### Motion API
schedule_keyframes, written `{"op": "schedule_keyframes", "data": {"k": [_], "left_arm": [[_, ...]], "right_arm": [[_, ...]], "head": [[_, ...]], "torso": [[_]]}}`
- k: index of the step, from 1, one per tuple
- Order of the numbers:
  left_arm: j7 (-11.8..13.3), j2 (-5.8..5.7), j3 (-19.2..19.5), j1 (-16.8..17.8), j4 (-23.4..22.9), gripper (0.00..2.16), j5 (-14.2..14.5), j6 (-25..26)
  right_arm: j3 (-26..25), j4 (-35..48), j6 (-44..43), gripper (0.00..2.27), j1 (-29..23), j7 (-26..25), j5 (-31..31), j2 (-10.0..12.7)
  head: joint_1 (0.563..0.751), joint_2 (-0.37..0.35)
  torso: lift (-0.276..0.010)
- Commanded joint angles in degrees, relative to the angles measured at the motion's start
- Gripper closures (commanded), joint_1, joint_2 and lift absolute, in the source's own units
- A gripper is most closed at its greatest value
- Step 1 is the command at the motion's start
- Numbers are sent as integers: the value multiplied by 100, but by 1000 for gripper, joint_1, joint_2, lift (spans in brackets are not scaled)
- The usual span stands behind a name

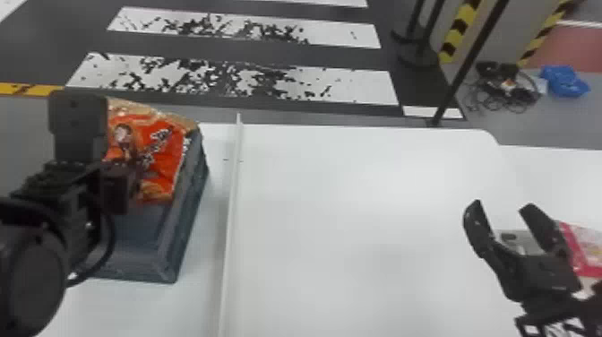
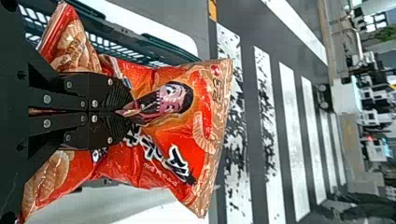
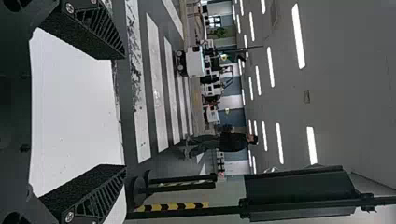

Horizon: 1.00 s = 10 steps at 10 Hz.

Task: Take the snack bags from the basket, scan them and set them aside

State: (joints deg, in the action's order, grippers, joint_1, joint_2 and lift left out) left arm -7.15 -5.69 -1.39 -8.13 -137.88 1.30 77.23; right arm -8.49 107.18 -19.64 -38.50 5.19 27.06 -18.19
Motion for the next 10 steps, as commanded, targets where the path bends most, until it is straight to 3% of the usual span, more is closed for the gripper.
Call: {"op": "schedule_keyframes", "data": {"k": [1,3,6,7,8,10], "left_arm": [[144,33,-221,-128,-459,2135,29,25],[311,50,-538,-233,-652,2135,81,25],[715,50,-1320,-163,-520,2135,64,-28],[830,59,-1707,-101,-274,2135,20,-221],[944,68,-2067,-66,77,2135,-33,-748],[1093,50,-2629,22,780,2135,-77,-1276]], "right_arm": [[-74,5,-131,97,-26,-9,27,9],[-223,40,-254,97,-26,-123,-8,17],[-338,119,-254,97,-44,-149,-52,53],[-355,180,-254,97,-70,-185,-61,70],[-382,198,-254,97,-79,-211,-96,79],[-496,251,-219,97,-79,-360,-175,70]], "head": [[695,-116],[695,-170],[695,-293],[695,-335],[695,-350],[695,-350]], "torso": [[-75],[-75],[-75],[-75],[-75],[-75]]}}
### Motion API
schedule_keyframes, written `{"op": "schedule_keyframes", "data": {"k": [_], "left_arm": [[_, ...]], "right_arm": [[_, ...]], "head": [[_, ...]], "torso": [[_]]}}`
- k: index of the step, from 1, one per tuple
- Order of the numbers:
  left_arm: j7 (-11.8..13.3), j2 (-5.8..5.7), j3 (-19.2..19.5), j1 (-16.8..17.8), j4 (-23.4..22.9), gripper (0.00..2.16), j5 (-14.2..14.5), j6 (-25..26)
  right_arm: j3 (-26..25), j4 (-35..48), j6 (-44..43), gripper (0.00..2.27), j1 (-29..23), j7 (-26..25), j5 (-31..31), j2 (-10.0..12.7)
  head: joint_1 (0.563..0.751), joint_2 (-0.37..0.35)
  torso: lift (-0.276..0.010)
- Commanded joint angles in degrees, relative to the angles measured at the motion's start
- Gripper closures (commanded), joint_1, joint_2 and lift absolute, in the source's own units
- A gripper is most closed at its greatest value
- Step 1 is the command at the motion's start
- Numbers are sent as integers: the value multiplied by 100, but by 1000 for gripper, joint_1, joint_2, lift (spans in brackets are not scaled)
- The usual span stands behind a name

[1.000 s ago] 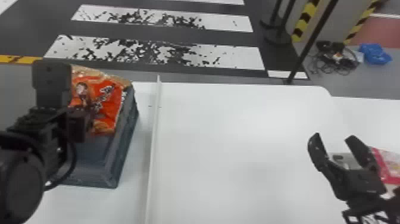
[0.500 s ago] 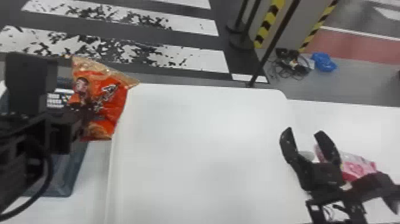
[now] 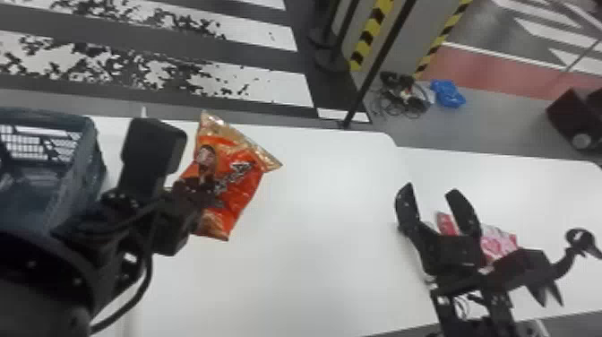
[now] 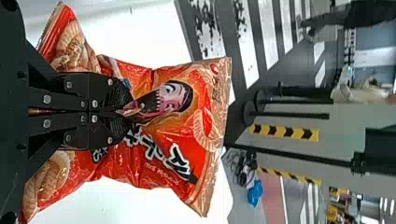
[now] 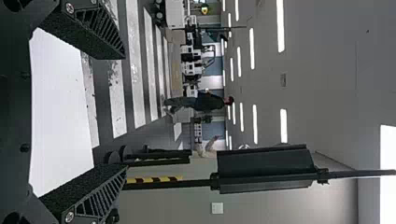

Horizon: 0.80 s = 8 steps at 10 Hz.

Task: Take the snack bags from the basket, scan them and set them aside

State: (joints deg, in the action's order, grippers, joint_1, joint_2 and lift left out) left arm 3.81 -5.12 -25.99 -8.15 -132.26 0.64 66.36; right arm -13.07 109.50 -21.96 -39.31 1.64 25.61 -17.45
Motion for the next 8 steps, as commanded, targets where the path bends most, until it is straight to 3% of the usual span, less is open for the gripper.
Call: {"op": "schedule_keyframes", "data": {"k": [1,3,6,8], "left_arm": [[85,-7,-398,15,508,2135,7,-382],[120,2,-960,94,1194,2135,33,-1209],[147,257,-1611,428,2161,2135,174,-1543],[208,353,-1804,437,2688,2135,209,-1736]], "right_arm": [[-90,19,118,97,55,-6,-12,-12],[-213,19,276,97,116,-6,23,-48],[-284,10,294,97,116,-6,49,-56],[-345,1,381,97,160,-6,84,-100]], "head": [[695,-350],[695,-350],[695,-350],[695,-350]], "torso": [[-75],[-75],[-75],[-75]]}}
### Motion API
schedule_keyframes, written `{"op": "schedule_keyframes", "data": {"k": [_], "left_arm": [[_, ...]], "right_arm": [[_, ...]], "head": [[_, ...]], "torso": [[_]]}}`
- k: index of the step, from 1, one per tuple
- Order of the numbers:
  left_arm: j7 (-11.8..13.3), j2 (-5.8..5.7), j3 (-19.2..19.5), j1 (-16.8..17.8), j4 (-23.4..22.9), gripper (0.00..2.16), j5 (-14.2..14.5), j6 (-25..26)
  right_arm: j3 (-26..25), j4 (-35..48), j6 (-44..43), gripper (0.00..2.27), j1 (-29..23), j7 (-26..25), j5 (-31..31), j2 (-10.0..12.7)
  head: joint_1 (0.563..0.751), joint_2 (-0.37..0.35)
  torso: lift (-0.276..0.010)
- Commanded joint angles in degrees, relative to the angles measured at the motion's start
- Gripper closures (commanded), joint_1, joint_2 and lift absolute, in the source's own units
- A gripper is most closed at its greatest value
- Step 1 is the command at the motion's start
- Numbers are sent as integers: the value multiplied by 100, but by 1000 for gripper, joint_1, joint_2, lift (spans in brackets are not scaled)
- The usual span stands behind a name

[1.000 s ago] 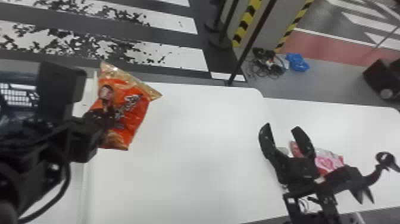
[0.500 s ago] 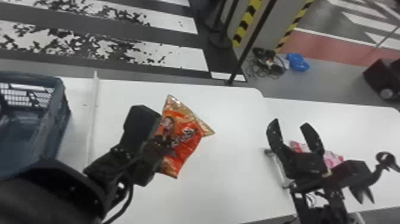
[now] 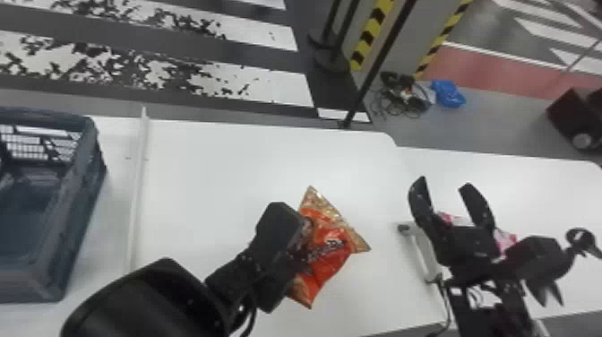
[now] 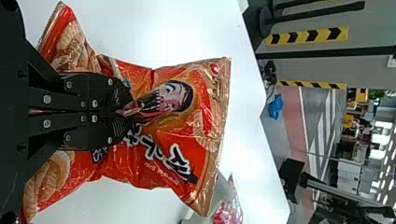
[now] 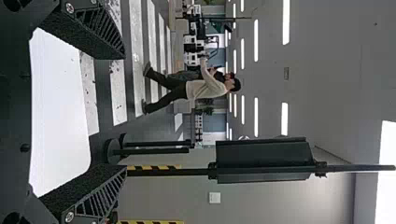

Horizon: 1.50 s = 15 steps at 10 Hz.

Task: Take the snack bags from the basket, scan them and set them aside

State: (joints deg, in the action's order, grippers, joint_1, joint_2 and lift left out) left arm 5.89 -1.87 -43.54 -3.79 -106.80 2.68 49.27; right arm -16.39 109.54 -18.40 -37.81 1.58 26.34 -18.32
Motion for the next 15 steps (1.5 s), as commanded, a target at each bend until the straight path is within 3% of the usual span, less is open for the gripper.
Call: {"op": "schedule_keyframes", "data": {"k": [1,2,4,5,6,9,11,13,15], "left_arm": [[9,46,-102,-7,371,2135,93,-202],[62,73,-102,-7,643,2135,260,-519],[123,187,-84,19,907,2115,251,-712],[132,187,-14,19,907,1379,269,-729],[185,196,118,19,924,-1,330,-747],[369,187,461,-43,889,70,611,-765],[361,134,522,-130,503,70,647,-765],[264,64,716,-315,2,70,436,-765],[62,-33,1234,-684,-394,70,58,-976]], "right_arm": [[-14,-3,43,97,37,0,20,-14],[-14,-12,43,97,46,9,20,-5],[4,-56,43,97,81,9,20,-5],[-5,-64,43,97,72,18,29,-5],[-14,-82,43,97,72,18,38,-5],[4,-82,26,97,81,18,55,-5],[4,-82,8,97,64,18,20,-14],[-40,-82,-80,97,-7,62,3,-22],[-58,-117,-97,97,-24,132,47,-14]], "head": [[695,-350],[695,-350],[695,-350],[695,-350],[695,-350],[695,-350],[695,-350],[695,-350],[695,-350]], "torso": [[-75],[-75],[-75],[-75],[-75],[-75],[-75],[-75],[-75]]}}
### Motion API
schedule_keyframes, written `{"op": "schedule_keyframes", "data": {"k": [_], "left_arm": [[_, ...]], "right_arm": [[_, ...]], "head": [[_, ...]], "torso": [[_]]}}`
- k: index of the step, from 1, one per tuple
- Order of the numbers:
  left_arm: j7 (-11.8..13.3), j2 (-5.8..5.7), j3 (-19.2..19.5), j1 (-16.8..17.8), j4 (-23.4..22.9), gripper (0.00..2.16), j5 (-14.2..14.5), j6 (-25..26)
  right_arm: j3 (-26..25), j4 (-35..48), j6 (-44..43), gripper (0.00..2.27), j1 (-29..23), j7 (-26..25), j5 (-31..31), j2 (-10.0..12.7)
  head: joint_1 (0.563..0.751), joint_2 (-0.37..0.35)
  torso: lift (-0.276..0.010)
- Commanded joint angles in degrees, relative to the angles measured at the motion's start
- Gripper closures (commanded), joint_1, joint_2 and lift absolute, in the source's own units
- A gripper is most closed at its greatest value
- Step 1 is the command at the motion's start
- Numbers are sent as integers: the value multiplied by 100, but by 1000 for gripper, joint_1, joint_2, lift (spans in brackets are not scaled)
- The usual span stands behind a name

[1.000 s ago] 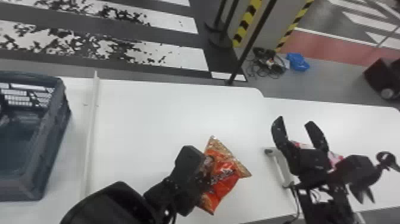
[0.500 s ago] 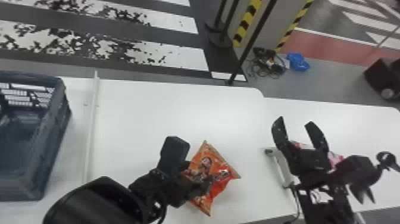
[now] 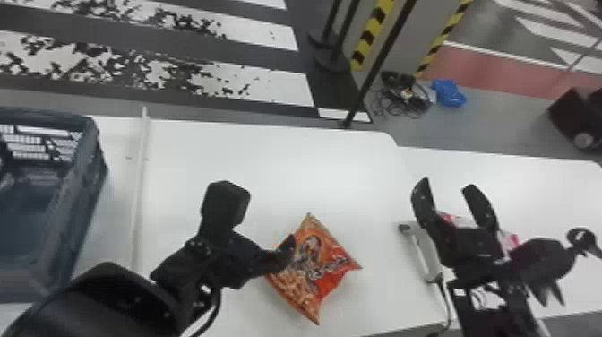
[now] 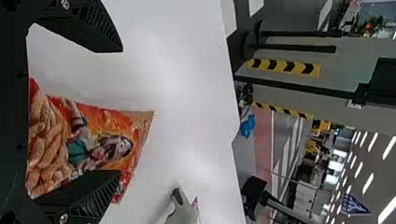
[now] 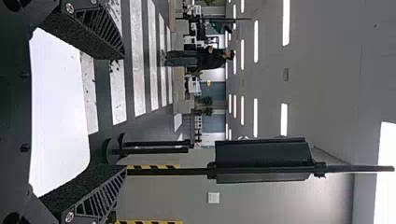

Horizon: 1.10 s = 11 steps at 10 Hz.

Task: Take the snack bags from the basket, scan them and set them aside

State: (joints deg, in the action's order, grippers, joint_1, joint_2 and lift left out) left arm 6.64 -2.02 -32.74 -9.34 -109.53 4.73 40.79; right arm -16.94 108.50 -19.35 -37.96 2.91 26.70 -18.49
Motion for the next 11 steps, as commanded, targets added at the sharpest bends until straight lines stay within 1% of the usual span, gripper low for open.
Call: {"op": "schedule_keyframes", "data": {"k": [1,2,3,4,5,6,7,8,9,10,11], "left_arm": [[-84,-88,515,-437,-271,70,-218,-760],[-225,-281,875,-666,-526,70,-218,-1112],[-409,-422,1218,-912,-789,70,-209,-1446],[-541,-492,1543,-1202,-1009,70,-209,-1885],[-638,-554,1815,-1474,-1132,70,-201,-2465],[-761,-615,2000,-1685,-1220,70,-218,-3010],[-840,-668,2149,-1835,-1299,70,-218,-3256],[-840,-677,2343,-1966,-1387,70,-192,-3274],[-770,-685,2580,-2107,-1449,70,-113,-3309],[-682,-703,2773,-2239,-1519,70,45,-3309],[-611,-712,2932,-2335,-1537,70,142,-3344]], "right_arm": [[24,-31,-20,97,-36,78,19,21],[50,-40,-2,97,-62,245,11,38],[68,-48,-2,97,-80,447,-60,65],[59,-101,-2,100,-89,781,-209,91],[50,-145,33,100,-106,1018,-279,126],[50,-145,191,100,-124,1141,-455,179],[41,-119,349,113,-168,1282,-605,214],[41,-31,420,113,-256,1405,-860,258],[50,48,595,124,-352,1510,-1044,284],[68,48,736,134,-423,1677,-1176,311],[164,48,824,154,-502,1800,-1484,328]], "head": [[695,-350],[695,-350],[695,-350],[695,-350],[695,-350],[695,-350],[695,-350],[695,-347],[695,-315],[695,-282],[695,-247]], "torso": [[-75],[-75],[-75],[-75],[-75],[-75],[-75],[-75],[-75],[-75],[-75]]}}
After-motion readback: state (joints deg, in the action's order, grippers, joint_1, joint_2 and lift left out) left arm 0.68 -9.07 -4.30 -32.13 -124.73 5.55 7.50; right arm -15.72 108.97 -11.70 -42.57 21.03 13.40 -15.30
